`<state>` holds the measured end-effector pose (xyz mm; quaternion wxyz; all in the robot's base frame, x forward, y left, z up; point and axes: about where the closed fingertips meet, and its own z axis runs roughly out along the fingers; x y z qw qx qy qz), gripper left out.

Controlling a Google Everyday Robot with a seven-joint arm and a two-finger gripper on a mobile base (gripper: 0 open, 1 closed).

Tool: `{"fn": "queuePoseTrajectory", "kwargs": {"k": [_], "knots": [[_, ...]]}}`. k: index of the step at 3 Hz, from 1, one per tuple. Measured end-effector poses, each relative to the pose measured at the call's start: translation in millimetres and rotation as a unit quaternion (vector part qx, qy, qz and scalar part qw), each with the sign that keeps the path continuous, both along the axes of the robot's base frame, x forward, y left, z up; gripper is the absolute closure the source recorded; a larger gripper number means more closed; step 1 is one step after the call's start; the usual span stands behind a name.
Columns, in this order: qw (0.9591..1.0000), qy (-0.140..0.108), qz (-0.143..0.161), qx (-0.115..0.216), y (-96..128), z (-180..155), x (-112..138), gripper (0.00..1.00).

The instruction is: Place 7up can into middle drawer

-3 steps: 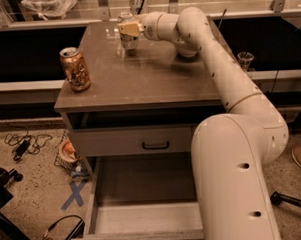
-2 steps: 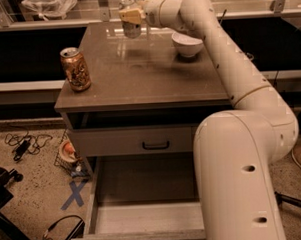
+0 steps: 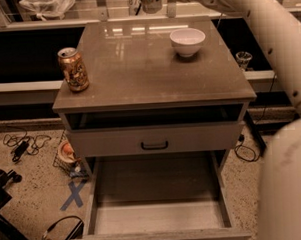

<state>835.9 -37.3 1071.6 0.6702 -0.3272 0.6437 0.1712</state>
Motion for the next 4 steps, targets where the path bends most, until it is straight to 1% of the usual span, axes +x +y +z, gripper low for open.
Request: {"fn": "queuePoseTrajectory", "kwargs": {"k": [1,2,3,4], "knots": [[0.9985,-0.043,-0.033,0.007,-39,60,-92,1.0],[0.9979,-0.047,-0.039,0.021,-35,64,-156,1.0],[0.9994,-0.001,-0.03,0.016,-26,19,-211,1.0],[0.9972,0.074,-0.011,0.006,-39,-75,-255,1.0]]}}
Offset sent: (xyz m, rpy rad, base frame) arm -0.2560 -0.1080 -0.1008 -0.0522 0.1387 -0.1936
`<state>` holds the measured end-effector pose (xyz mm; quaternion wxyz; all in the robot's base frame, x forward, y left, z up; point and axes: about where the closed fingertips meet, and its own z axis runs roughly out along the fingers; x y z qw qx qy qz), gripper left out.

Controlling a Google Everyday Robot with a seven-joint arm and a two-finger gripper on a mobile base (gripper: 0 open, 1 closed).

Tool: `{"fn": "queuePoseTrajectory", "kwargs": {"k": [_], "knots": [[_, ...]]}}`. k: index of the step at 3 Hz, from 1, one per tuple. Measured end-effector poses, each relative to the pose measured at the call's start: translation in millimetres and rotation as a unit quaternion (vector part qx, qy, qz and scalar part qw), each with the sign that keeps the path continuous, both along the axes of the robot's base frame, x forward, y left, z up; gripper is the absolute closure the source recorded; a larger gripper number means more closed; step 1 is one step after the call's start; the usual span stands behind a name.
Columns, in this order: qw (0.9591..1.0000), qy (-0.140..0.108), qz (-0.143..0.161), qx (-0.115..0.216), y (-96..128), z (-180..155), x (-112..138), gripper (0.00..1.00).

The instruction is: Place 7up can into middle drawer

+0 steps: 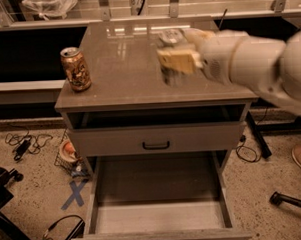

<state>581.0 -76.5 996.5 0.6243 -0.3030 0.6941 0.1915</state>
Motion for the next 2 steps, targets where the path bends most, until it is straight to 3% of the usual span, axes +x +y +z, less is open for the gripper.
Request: {"fn": "queuePoseTrajectory", "kwargs": {"k": [1,2], "knots": [[0.9983,0.053,-0.003,0.022,-36,-86,-35,1.0],[0.9949,0.073,-0.016,0.068,-86,-162,-59,1.0]]}}
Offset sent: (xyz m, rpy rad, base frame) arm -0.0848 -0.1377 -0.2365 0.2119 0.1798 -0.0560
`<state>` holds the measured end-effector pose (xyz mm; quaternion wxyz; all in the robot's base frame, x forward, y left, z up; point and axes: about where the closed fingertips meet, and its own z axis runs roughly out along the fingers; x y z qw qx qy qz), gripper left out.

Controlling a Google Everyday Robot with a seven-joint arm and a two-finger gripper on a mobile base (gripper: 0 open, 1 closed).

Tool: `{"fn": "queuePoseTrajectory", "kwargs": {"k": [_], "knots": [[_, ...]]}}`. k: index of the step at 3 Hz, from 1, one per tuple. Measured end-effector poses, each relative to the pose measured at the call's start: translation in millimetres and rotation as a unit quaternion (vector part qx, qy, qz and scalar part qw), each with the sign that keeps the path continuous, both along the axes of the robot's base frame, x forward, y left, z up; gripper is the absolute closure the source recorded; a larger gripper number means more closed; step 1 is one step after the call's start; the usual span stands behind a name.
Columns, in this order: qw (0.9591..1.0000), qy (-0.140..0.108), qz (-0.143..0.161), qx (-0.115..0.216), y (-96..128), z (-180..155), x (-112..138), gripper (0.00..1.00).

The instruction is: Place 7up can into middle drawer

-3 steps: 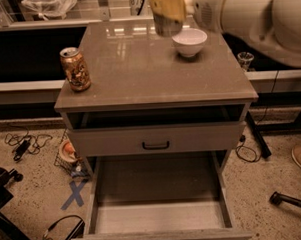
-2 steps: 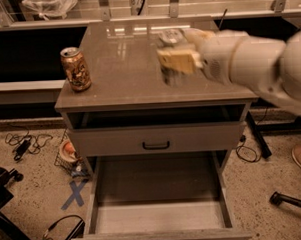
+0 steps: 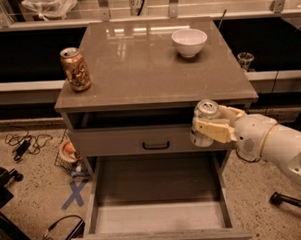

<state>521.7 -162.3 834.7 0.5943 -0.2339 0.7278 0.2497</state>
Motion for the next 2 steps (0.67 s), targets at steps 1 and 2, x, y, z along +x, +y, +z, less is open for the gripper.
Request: {"fn": "queuePoseTrajectory", "kwargs": {"k": [1,2], "knots": [[1.0,0.0,0.0,-0.001,1,1,0,1.0],[0.9998,0.006,0.016,0.007,10,-18,3,1.0]]}}
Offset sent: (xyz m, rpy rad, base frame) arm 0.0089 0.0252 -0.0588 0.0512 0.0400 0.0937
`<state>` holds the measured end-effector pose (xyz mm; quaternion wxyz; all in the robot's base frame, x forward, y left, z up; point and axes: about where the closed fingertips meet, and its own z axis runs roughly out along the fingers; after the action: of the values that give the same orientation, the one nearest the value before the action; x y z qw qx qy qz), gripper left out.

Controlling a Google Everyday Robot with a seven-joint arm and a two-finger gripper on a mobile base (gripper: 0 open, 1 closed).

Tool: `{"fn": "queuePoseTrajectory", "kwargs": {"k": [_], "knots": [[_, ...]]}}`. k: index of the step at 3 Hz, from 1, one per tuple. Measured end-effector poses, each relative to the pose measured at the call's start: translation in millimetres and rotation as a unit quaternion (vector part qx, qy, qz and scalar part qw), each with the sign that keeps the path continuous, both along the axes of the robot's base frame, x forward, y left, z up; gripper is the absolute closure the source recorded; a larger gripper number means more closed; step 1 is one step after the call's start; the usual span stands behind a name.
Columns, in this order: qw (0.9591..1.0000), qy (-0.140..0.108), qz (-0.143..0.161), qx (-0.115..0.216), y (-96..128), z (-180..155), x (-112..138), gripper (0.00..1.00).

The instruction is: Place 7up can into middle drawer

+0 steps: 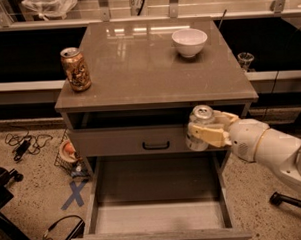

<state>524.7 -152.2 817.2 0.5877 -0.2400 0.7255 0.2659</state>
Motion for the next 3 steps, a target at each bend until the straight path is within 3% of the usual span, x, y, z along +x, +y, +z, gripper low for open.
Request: {"fn": "queuePoseTrajectory", "kwargs": {"k": [1,2,3], "knots": [[0.9967,-0.001,0.079,0.017,29,-65,-14,1.0],[0.9862,-0.009,0.163,0.026,60,-114,-28,1.0],[0.9712,-0.018,0.234,0.039,122,-173,-37,1.0]]}}
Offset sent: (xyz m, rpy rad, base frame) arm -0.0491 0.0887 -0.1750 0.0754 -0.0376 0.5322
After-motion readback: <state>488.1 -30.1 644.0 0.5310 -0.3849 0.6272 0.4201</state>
